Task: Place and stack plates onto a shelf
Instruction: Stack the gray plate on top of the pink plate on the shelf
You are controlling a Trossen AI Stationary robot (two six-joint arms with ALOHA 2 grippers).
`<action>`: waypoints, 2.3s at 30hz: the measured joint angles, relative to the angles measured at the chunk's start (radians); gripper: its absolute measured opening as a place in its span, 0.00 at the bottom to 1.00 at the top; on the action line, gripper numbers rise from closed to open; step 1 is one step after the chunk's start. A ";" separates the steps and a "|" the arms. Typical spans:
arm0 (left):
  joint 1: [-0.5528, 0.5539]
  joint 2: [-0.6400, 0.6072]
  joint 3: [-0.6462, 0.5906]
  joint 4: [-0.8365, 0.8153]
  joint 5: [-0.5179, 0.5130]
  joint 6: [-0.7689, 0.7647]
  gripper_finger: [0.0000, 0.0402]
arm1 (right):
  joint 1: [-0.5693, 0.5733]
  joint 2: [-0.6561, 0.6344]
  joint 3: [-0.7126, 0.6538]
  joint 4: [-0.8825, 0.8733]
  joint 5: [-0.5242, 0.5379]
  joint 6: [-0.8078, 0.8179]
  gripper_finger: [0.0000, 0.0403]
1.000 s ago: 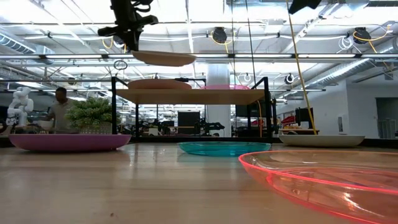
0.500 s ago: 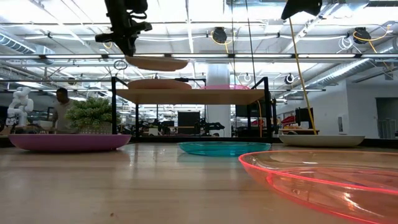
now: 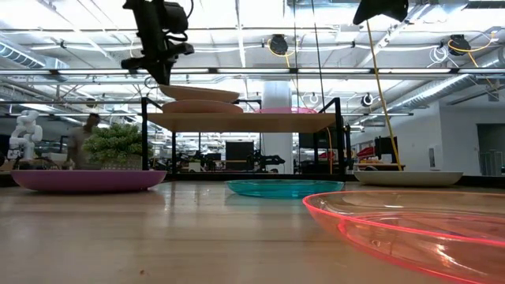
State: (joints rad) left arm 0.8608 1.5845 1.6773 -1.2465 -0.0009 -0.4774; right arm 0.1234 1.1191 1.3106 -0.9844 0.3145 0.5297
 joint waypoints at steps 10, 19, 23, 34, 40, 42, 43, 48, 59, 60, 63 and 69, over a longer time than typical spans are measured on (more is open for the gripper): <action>-0.019 0.000 -0.096 0.048 0.000 -0.041 0.05 | -0.001 0.000 0.000 0.000 0.005 0.003 0.00; -0.021 0.000 -0.113 0.078 0.000 -0.057 0.06 | -0.006 0.000 0.000 0.000 0.051 -0.019 0.00; -0.021 0.000 -0.113 0.100 0.000 -0.066 0.06 | -0.006 0.000 0.000 0.000 0.052 -0.021 0.00; -0.021 0.000 -0.113 0.099 0.000 -0.081 0.12 | -0.006 0.000 0.000 0.000 0.051 -0.019 0.00; -0.021 0.000 -0.113 0.100 0.001 -0.078 0.27 | -0.006 0.000 0.000 0.000 0.051 -0.019 0.00; -0.021 0.000 -0.113 0.100 0.001 -0.078 0.29 | -0.006 0.000 0.000 0.000 0.051 -0.018 0.00; -0.021 -0.001 -0.113 0.100 0.002 -0.078 0.30 | -0.006 0.001 0.000 0.000 0.051 -0.018 0.00; -0.041 -0.032 -0.093 0.097 0.017 -0.024 0.30 | -0.006 0.001 0.000 -0.001 0.051 -0.018 0.00; -0.245 -0.117 -0.079 0.077 0.011 0.096 0.30 | -0.006 0.001 0.000 0.000 0.050 -0.018 0.00; -0.265 -0.116 -0.079 0.073 0.010 0.105 0.30 | -0.006 0.001 0.000 -0.001 0.050 -0.018 0.00; -0.333 -0.115 -0.079 0.076 0.009 0.134 0.30 | -0.006 0.001 0.000 -0.001 0.050 -0.018 0.00; -0.486 -0.115 -0.079 0.155 -0.027 0.208 0.30 | -0.006 0.001 0.000 -0.028 0.047 0.071 0.00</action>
State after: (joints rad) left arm 0.3744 1.4693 1.5982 -1.0910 -0.0276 -0.2693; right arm 0.1169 1.1198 1.3109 -1.0127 0.3614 0.6011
